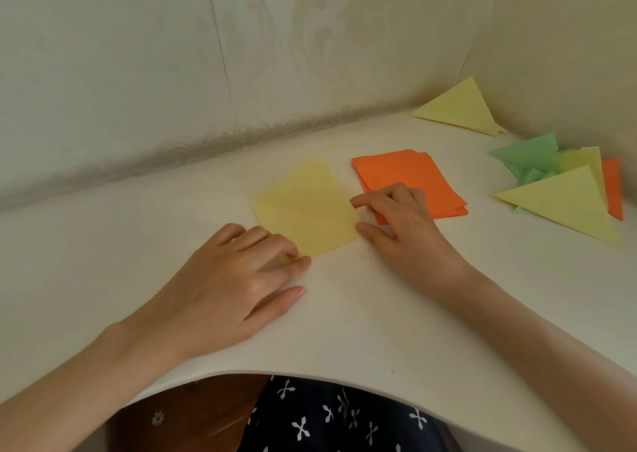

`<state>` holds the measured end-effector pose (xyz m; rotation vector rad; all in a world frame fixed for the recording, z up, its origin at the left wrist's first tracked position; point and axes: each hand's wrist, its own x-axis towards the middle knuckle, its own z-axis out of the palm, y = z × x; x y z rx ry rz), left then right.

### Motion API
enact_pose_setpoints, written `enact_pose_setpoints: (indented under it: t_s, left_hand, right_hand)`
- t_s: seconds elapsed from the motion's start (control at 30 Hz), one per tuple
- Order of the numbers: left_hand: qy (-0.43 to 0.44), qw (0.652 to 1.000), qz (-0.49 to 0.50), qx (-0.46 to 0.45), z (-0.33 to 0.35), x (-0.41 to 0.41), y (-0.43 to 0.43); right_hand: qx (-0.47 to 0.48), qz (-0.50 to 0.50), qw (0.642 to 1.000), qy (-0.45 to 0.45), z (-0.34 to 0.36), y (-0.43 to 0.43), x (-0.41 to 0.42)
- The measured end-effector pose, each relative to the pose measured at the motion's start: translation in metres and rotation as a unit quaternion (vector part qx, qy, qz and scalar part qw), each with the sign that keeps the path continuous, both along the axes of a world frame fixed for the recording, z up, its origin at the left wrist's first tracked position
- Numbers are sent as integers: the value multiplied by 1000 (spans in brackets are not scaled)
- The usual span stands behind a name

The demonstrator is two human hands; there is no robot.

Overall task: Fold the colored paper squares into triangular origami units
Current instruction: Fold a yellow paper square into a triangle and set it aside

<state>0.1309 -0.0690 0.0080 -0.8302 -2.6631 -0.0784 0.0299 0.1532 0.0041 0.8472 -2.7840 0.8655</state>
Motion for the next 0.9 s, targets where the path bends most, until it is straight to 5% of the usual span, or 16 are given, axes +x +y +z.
enact_pose_setpoints:
  t_s: [0.37,0.73,0.9]
  left_hand:
    - [161,981,56,88,7,-10,7]
    - [-82,981,71,161,-4,-24,15]
    - [-89,969,75,219,-12,-32,10]
  right_hand:
    - [34,82,979,183,-8,-1,4]
    - [44,137,981,130,-3,0,8]
    - [-59,-22,995,78,9,10,4]
